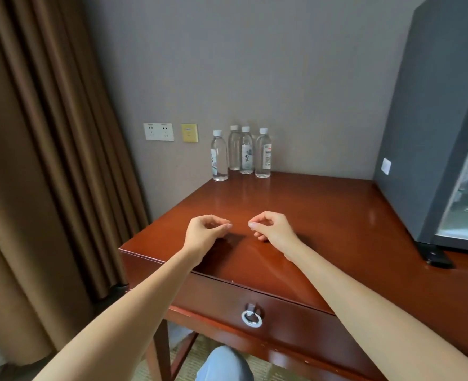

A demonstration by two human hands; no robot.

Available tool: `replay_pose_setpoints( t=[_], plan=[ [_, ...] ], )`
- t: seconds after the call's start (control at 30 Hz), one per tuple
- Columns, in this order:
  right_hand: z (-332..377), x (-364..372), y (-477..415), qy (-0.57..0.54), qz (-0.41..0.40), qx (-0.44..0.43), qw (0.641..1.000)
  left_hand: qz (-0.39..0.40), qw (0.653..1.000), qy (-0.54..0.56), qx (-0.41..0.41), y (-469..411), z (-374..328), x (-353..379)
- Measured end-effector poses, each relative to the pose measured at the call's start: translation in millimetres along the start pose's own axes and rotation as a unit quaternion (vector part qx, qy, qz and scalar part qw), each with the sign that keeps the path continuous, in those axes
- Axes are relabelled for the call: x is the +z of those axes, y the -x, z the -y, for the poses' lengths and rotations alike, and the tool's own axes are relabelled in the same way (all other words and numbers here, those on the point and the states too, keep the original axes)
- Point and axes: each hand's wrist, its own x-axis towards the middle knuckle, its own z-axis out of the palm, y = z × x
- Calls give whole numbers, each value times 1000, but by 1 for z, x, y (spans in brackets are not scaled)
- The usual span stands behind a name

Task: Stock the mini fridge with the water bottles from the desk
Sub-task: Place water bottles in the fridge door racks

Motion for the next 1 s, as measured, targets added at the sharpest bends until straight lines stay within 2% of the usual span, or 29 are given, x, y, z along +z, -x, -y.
replay_pose_setpoints(
  t=[0.4, 0.6, 0.7, 0.83, 1.0],
  plan=[
    [-6, 36, -78, 0, -39, -22, 999, -111, 994, 2, 14, -82, 23, -6],
    [-4, 60, -124, -21, -198, -97, 975, -200, 978, -42, 43, -125, 33, -2],
    [-9, 72, -154, -31, -226, -128, 965, -233, 971, -38, 45, -154, 39, 3],
    [-18, 85, -199, 7, -230, -138, 963, -227, 972, -24, 61, -195, 50, 6],
    [-29, 97, -255, 73, -206, -145, 965, -168, 983, 32, 63, -244, 63, 13]
  ],
)
